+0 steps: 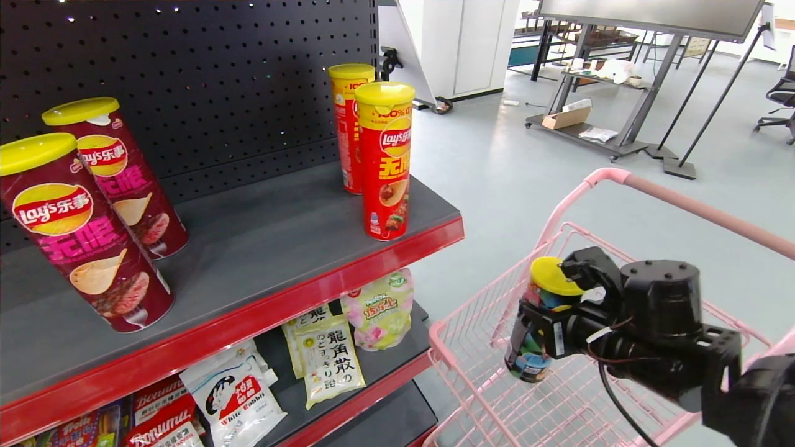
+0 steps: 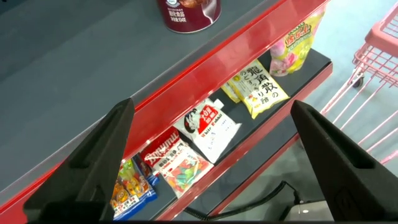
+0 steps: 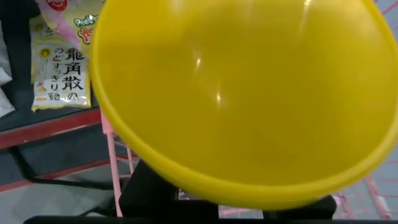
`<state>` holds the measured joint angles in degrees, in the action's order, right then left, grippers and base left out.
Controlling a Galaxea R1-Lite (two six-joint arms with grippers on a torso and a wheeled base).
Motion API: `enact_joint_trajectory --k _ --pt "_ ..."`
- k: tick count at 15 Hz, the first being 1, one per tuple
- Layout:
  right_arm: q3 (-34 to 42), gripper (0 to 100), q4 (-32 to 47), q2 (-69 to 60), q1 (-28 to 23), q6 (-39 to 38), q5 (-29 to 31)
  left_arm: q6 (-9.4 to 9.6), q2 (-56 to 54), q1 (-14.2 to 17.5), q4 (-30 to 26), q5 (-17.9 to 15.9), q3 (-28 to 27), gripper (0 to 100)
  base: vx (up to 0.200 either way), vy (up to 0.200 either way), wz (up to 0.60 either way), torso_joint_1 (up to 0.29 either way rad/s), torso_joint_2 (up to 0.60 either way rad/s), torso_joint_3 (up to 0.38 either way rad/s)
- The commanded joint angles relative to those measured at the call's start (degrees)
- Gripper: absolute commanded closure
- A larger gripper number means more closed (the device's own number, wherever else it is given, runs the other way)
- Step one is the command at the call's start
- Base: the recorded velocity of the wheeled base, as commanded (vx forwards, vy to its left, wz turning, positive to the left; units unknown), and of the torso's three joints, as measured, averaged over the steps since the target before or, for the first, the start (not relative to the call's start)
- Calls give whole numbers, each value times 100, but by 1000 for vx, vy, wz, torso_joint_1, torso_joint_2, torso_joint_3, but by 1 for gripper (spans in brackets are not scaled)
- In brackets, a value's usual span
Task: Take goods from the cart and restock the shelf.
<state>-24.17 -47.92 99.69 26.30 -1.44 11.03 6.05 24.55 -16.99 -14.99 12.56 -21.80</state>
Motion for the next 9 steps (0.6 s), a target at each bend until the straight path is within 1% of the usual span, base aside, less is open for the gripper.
enact_joint_trajectory --k 1,2,3,4,5,6,7,8,9 --pt "-1037 100 1795 -1866 -186 249 31 11 -135 3 -21 19 -35 0 0 0 0 0 0 0" --pt "-1388 100 2700 -2446 -186 381 83 37 -232 3 -74 89 -35 0 0 0 0 0 0 0" --pt "-1459 100 2964 -2622 -186 390 92 37 -258 3 -109 98 -35 0 0 0 0 0 0 0" --pt "-1538 100 3720 -3219 -213 399 92 46 -346 12 -294 98 -79 0 0 0 0 0 0 0" --pt "-1450 100 4019 -3589 -362 416 162 46 -390 3 -399 80 -114 0 0 0 0 0 0 0" --pt "-1248 100 4326 -4160 -511 531 365 46 -469 3 -522 36 -176 0 0 0 0 0 0 0" --pt "-1169 100 4704 -4635 -599 706 391 46 -548 3 -610 36 -193 0 0 0 0 0 0 0" --pt "-1212 100 5407 -5065 -837 847 294 63 -662 3 -786 36 -237 0 0 0 0 0 0 0" --pt "-1230 100 5873 -5390 -942 873 127 151 -759 -6 -1049 19 -325 0 0 0 0 0 0 0"
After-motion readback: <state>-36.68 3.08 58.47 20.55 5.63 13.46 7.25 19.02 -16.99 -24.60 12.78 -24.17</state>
